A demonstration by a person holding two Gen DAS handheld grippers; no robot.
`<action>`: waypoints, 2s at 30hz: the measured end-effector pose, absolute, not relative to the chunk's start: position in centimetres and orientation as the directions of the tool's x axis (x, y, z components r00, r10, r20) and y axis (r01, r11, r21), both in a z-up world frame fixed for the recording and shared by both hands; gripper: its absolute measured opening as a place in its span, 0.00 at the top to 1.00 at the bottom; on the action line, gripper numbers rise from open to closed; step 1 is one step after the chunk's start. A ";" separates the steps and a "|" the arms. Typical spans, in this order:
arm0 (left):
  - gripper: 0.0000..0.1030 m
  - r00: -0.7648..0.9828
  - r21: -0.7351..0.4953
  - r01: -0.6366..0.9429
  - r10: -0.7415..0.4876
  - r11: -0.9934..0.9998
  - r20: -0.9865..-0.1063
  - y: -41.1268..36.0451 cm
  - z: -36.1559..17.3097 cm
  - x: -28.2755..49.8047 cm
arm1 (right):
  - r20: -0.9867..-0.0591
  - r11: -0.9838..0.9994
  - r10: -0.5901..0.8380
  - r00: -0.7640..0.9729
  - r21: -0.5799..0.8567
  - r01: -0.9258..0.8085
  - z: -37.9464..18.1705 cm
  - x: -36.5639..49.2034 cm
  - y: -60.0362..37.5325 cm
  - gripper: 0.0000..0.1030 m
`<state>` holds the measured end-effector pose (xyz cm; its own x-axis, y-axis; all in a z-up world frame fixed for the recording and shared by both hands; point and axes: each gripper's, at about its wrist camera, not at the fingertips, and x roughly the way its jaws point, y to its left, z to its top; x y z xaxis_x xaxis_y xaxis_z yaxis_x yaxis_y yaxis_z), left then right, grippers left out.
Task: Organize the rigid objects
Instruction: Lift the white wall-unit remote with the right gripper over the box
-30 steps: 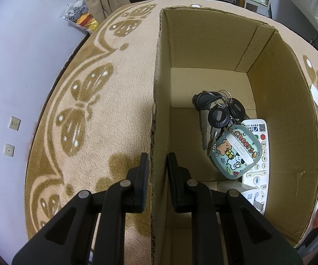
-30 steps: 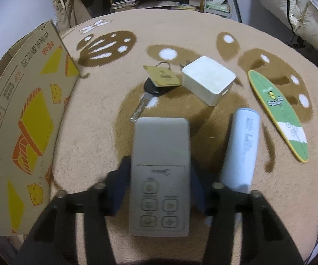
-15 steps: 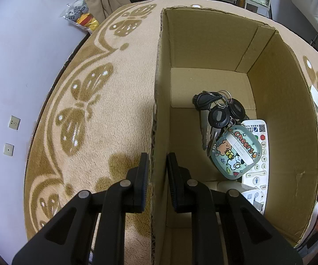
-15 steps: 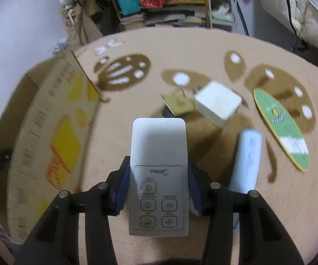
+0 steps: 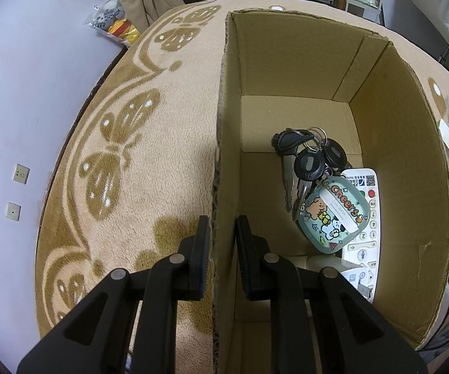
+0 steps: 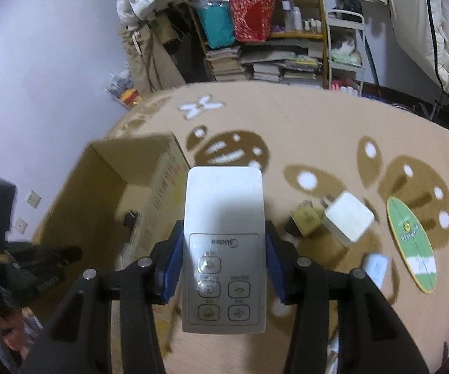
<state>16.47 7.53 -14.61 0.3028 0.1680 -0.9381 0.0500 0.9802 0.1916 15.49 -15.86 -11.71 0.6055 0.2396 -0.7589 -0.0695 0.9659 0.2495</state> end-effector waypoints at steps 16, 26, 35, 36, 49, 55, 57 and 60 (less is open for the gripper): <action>0.84 0.302 0.197 0.053 0.172 0.979 -0.938 7.5 -14.6 16.5 | -0.689 0.922 0.356 0.631 0.368 -0.118 -8.6 17.7 -13.4 0.50; 0.84 0.300 0.189 0.049 0.166 0.981 -0.939 7.6 -14.5 16.6 | -0.688 0.903 0.407 0.600 0.403 -0.150 -9.6 18.1 -12.0 0.50; 0.84 0.299 0.187 0.048 0.165 0.981 -0.940 7.6 -14.6 16.6 | -0.702 0.887 0.443 0.557 0.432 -0.160 -11.4 18.2 -11.0 0.50; 0.84 0.299 0.189 0.049 0.166 0.981 -0.940 7.6 -14.6 16.6 | -0.702 0.888 0.441 0.559 0.430 -0.162 -11.3 18.1 -11.0 0.50; 0.84 0.298 0.193 0.051 0.170 0.980 -0.939 7.6 -14.7 16.6 | -0.688 0.886 0.455 0.566 0.415 -0.207 -10.0 18.0 -10.0 0.50; 0.84 0.298 0.193 0.052 0.169 0.980 -0.939 7.6 -14.7 16.6 | -0.712 0.887 0.457 0.534 0.412 -0.210 -11.1 18.2 -9.0 0.50; 0.84 0.298 0.190 0.051 0.167 0.980 -0.940 7.6 -14.7 16.6 | -0.715 0.887 0.457 0.530 0.413 -0.207 -11.4 18.0 -9.0 0.50; 0.84 0.298 0.187 0.050 0.164 0.981 -0.941 7.7 -14.7 16.6 | -0.716 0.891 0.448 0.536 0.404 -0.207 -11.4 17.6 -9.0 0.50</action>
<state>16.58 7.66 -14.67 0.2975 0.1638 -0.9406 0.0500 0.9811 0.1867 17.59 -8.96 -11.44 0.5356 0.4485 -0.7155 -0.2068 0.8912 0.4037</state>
